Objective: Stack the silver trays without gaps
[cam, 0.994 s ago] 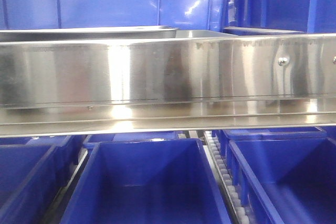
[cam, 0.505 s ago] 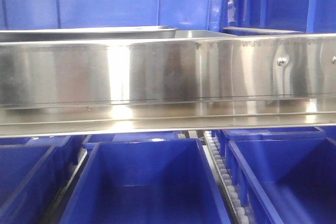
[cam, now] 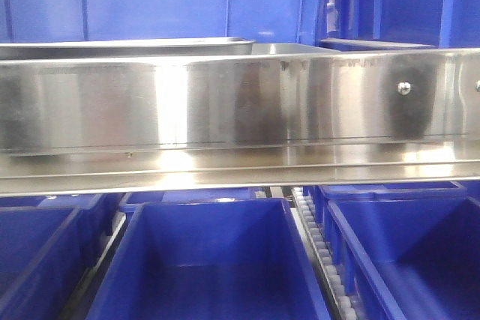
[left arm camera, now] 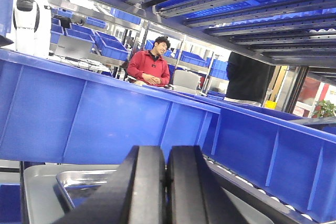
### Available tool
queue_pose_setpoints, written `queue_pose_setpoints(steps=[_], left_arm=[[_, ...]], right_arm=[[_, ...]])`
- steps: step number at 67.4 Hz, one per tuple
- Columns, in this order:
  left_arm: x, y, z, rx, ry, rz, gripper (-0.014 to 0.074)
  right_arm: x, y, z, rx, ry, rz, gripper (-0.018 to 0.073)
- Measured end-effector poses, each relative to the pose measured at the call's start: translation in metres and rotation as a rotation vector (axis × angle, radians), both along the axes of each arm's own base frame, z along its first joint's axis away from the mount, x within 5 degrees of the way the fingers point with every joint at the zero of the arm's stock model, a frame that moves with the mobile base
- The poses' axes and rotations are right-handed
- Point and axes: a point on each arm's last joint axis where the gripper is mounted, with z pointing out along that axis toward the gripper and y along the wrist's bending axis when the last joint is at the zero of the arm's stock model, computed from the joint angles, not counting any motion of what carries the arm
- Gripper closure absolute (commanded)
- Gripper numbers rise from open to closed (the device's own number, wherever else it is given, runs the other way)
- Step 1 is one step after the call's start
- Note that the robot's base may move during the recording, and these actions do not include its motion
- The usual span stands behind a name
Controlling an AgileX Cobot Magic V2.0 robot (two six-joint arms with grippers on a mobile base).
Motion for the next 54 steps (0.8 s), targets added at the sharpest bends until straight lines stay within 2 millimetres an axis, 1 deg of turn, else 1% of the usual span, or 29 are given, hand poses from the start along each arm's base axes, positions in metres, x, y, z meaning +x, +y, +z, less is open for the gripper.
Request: queue_pose_setpoints(steps=[6,13,18,25,33,45,54], left_arm=[[0.000,0.000,0.000,0.000,0.000,0.000,0.0604],[0.000,0.000,0.000,0.000,0.000,0.000,0.0604],[0.000,0.000,0.000,0.000,0.000,0.000,0.0604],[0.000,0.000,0.000,0.000,0.000,0.000,0.0604],[0.000,0.000,0.000,0.000,0.000,0.000,0.0604],[0.000,0.000,0.000,-0.001,-0.001,0.000,0.0604],[0.000,0.000,0.000,-0.001,-0.001,0.000,0.0604]], right_arm=[[0.000,-0.007,-0.016,-0.022,-0.039,-0.107,0.0577],[0.001,-0.014,-0.036,-0.028,-0.034,-0.210,0.0577],[0.002,-0.018,-0.048,-0.027,-0.016,-0.261,0.0577],[-0.002,-0.019,-0.061,-0.015,-0.018,-0.285,0.0577],[-0.008,-0.020,-0.070,-0.007,-0.060,-0.289,0.0577],[-0.010,-0.019,-0.075,-0.009,-0.036,-0.286,0.0577],[-0.010,-0.019,-0.075,-0.006,-0.040,-0.286,0.0577]])
